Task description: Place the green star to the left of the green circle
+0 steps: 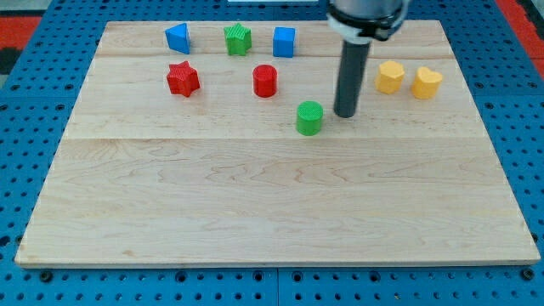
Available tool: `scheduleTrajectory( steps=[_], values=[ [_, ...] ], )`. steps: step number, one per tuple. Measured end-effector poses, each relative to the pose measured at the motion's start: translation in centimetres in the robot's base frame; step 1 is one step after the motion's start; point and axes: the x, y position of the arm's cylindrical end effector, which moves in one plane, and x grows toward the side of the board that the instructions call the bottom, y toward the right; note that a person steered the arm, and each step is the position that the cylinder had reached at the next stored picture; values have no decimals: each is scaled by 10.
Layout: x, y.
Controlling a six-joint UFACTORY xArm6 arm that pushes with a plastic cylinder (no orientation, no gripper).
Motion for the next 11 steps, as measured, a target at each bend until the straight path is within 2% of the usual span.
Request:
scheduleTrajectory(
  steps=[2, 3, 7, 8, 9, 11],
  values=[
    [-145, -19],
    [-192, -21],
    [-191, -138],
    [-191, -157],
    [-159, -154],
    [-173, -198]
  ],
)
